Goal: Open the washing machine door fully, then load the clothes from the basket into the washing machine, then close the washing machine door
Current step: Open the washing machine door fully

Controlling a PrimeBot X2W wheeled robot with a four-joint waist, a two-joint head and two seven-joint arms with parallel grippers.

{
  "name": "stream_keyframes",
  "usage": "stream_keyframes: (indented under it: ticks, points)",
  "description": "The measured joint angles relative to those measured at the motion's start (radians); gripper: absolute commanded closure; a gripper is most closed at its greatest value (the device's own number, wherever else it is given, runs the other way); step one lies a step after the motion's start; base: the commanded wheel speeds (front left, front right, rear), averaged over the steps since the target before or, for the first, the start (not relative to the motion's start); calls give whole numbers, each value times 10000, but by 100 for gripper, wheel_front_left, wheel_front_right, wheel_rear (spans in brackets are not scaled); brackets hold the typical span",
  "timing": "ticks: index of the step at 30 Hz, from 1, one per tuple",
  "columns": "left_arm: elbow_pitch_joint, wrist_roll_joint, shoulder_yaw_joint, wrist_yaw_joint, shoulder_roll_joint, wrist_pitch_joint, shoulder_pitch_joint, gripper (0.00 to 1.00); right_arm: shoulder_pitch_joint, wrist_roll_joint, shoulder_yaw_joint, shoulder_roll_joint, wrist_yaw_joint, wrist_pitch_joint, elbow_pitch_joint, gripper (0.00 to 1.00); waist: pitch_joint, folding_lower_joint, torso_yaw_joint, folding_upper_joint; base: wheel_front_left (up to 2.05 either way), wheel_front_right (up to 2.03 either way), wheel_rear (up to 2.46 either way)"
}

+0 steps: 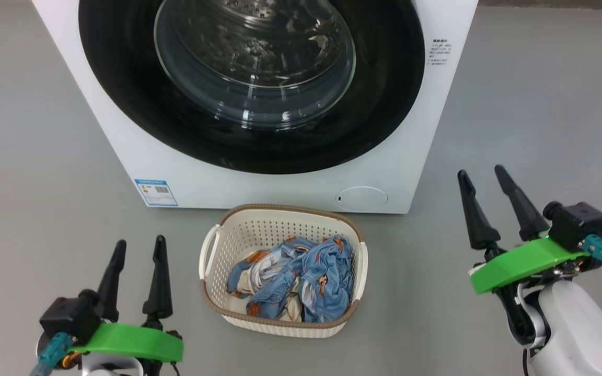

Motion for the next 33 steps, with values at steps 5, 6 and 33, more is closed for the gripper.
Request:
stream_keyframes:
  ticks: [5, 6, 33]
  points:
    - [-27, 94, 111, 0, -65, 0, -159, 0, -363, -59, -182, -59, 0, -27, 65, 35, 226, 0, 44, 0, 0, 0, 0]
    - [-38, 100, 127, -2, -71, 0, -160, 0, -448, -86, -236, -86, 0, -27, 81, 56, 278, 0, 54, 0, 0, 0, 0]
    - [-773, 332, 25, -2, -90, -42, -964, 0, -3649, 4353, -1095, -1751, 0, 46, 295, 100, 2100, 1, 713, 0, 0, 0, 0]
